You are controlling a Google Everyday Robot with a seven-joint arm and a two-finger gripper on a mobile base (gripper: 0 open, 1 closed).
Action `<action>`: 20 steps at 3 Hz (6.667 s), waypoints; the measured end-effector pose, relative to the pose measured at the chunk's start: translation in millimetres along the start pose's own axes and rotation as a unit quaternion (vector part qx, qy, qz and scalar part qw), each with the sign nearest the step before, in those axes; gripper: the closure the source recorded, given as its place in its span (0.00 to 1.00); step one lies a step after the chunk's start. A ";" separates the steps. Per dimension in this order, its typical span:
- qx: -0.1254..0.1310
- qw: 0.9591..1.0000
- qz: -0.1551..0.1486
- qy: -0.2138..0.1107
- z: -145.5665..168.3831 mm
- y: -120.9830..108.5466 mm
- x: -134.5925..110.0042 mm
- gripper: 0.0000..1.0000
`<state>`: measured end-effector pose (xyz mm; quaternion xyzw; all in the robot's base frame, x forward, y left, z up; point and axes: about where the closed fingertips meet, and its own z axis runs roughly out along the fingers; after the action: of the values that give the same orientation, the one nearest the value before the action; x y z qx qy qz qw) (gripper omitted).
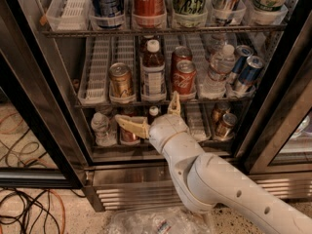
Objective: Pick orange can from middle shelf of fridge
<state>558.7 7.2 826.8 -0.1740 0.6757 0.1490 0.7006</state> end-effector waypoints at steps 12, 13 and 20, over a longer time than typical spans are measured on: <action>-0.031 0.999 -0.015 -0.023 64.3 32.9 -13.9 0.35; -0.038 0.999 -0.018 -0.024 82.1 26.8 -14.6 0.38; -0.066 0.996 -0.034 -0.049 122.7 32.2 -56.7 1.00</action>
Offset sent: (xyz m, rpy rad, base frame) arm 0.0016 0.0676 0.0229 0.0219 -0.0739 0.0703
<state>651.9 92.1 885.2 -0.2351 0.6232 0.1779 0.7243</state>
